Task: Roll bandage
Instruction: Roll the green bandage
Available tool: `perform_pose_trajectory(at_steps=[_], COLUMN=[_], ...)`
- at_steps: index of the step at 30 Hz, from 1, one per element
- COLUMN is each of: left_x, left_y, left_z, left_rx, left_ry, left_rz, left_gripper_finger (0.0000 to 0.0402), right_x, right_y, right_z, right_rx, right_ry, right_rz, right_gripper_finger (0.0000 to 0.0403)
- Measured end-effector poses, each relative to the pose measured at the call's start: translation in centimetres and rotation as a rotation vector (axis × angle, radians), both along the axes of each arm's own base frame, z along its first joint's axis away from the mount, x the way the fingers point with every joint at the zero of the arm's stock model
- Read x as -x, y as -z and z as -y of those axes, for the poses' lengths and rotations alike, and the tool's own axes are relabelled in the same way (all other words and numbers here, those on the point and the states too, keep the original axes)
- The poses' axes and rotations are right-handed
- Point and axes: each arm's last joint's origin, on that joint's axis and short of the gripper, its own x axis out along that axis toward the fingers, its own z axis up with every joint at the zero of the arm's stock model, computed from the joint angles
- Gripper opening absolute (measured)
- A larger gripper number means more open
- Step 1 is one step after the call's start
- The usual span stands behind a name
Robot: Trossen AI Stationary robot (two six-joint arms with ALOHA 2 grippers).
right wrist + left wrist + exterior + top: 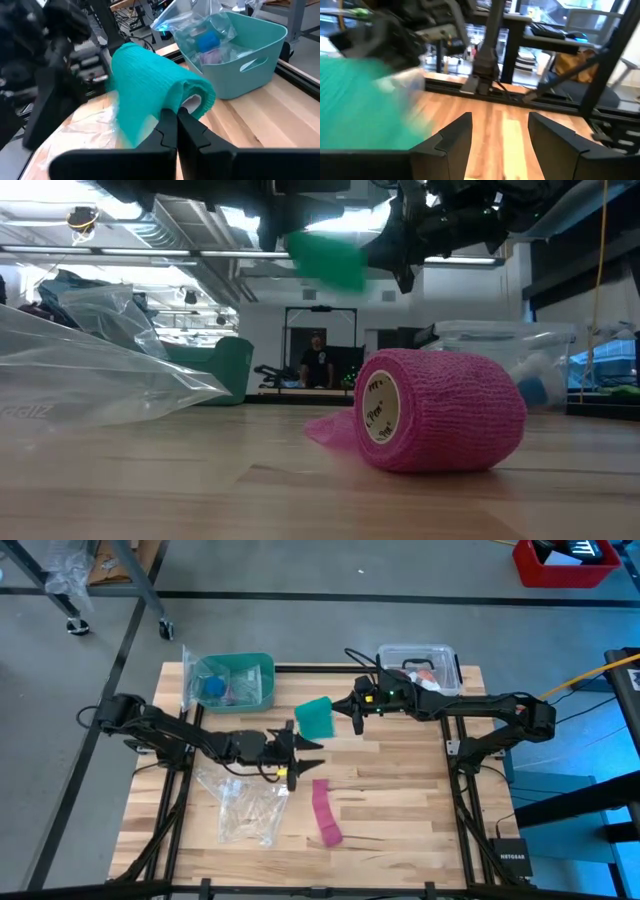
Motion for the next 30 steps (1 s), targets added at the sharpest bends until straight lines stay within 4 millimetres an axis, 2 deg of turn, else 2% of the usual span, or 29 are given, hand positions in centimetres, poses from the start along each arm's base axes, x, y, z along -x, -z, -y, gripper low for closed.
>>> perform_pose_trajectory(at_steps=[11,16,25,30], left_x=[-0.6,-0.5,-0.4,-0.4], left_y=[1.9,2.1,2.2,2.1], left_z=[1.1,0.9,0.5,-0.3], left_rx=[0.042,0.093,0.096,0.085], left_ry=[0.023,-0.055,-0.129,-0.270], left_rz=[-0.075,-0.094,-0.093,-0.075], left_gripper_finger=[0.0183,0.0183,0.0182,0.0182], right_x=[-0.1,0.1,2.5,3.6], right_y=[-0.3,-0.7,-3.2,-4.4], right_z=[-0.1,0.1,2.1,2.1], right_rx=[0.002,-0.005,0.028,0.036], right_ry=[-0.030,-0.097,-0.071,-0.105], right_rz=[0.034,0.068,0.156,0.191], right_gripper_finger=[0.0000,0.0000,0.0000,0.0000])
